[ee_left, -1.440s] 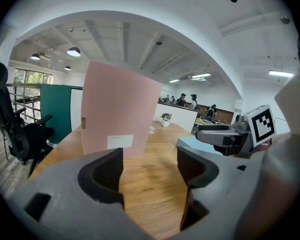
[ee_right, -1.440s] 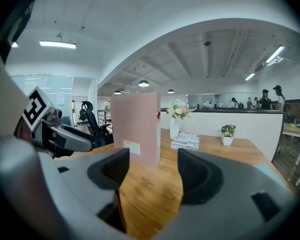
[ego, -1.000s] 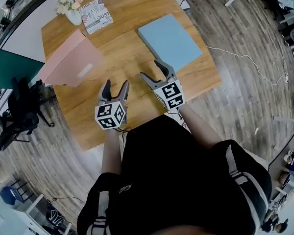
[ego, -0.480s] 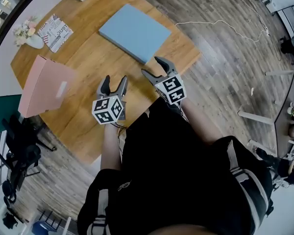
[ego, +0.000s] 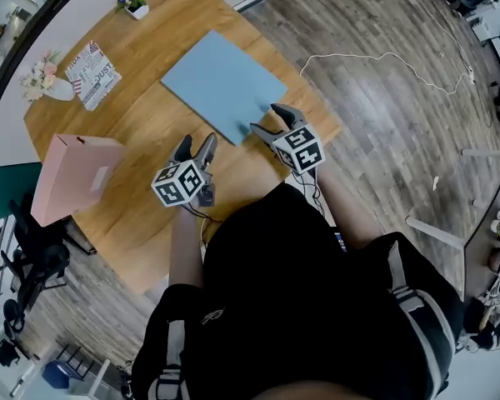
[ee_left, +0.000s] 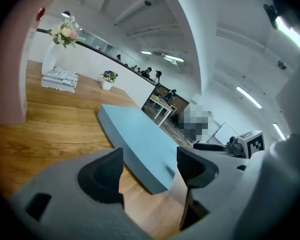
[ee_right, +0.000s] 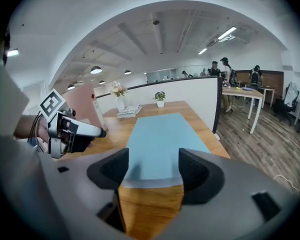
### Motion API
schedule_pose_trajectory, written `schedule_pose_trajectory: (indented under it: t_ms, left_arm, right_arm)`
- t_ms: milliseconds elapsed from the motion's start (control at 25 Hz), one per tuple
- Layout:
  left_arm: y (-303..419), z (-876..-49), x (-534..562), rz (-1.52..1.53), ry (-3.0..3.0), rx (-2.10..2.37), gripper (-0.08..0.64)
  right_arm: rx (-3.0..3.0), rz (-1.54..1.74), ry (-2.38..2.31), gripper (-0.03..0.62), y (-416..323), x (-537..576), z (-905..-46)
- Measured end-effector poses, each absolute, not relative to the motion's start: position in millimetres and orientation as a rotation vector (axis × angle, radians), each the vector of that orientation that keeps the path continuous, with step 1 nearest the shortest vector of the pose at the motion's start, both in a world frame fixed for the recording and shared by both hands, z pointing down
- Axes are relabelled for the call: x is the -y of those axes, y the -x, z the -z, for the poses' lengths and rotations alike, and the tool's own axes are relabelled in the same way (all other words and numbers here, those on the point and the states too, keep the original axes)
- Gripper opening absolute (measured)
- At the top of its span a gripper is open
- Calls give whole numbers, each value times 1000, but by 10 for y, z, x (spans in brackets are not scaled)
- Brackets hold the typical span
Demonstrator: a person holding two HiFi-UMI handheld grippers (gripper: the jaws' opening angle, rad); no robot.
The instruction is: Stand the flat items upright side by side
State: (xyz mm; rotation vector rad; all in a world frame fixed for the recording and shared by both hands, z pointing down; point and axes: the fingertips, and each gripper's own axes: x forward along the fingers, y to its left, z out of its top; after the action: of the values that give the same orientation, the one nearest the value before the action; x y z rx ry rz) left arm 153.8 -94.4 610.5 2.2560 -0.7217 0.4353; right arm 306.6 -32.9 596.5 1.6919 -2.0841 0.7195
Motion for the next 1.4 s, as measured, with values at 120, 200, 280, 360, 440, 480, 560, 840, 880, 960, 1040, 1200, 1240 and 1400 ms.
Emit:
schedule_pose_trajectory:
  t_ms: [120, 200, 280, 360, 440, 480, 560, 840, 880, 960, 1040, 1200, 1240, 1400]
  left_arm:
    - [-1722, -6286, 1115, -477, -2194, 792, 347]
    - [-1842, -6421, 1208, -505, -2153, 835, 348]
    - [-1945, -6555, 1298, -531, -2118, 874, 348]
    - [-2011, -6697, 1388, -551, -2078, 916, 348]
    - [-2057, -6844, 1434, -566, -2030, 943, 348]
    - [-2076, -6904, 1439, -570, -2008, 948, 348]
    - [-2093, -6958, 1434, -564, -1977, 953, 353]
    - [-1895, -6928, 1252, -486, -1916, 999, 319]
    - [-1819, -6928, 1198, -494, -1914, 1011, 316]
    - [-1657, -6924, 1066, -515, -1907, 1026, 313]
    - [-1475, -6916, 909, -535, -1891, 1042, 310]
    - [-1152, -6940, 591, -579, -1861, 1029, 327]
    - [-1107, -6948, 545, -585, -1858, 1010, 328]
    - [-947, -6926, 827, -615, -1902, 1030, 370]
  right_arm:
    - [2099, -745, -1620, 317, -3399, 568, -6056]
    - [2100, -763, -1569, 324, -3616, 717, -6158]
    - [2100, -781, -1513, 337, -3801, 864, -6266]
    - [2099, -806, -1456, 337, -3934, 1020, -6383]
    - [2099, -853, -1401, 342, -4000, 1166, -6521]
    - [2101, -884, -1371, 342, -4006, 1233, -6594]
    - [2104, -941, -1300, 342, -3968, 1340, -6732]
    - [2124, -948, -1195, 344, -3667, 1264, -6836]
    - [2126, -947, -1189, 345, -3590, 1192, -6839]
    - [2128, -943, -1153, 345, -3422, 1009, -6844]
    - [2135, -943, -1077, 341, -3232, 789, -6851]
    - [2189, -961, -844, 337, -2927, 464, -6852]
    - [2208, -980, -815, 334, -2918, 479, -6837]
    - [2292, -1173, -929, 383, -2956, 1022, -6682]
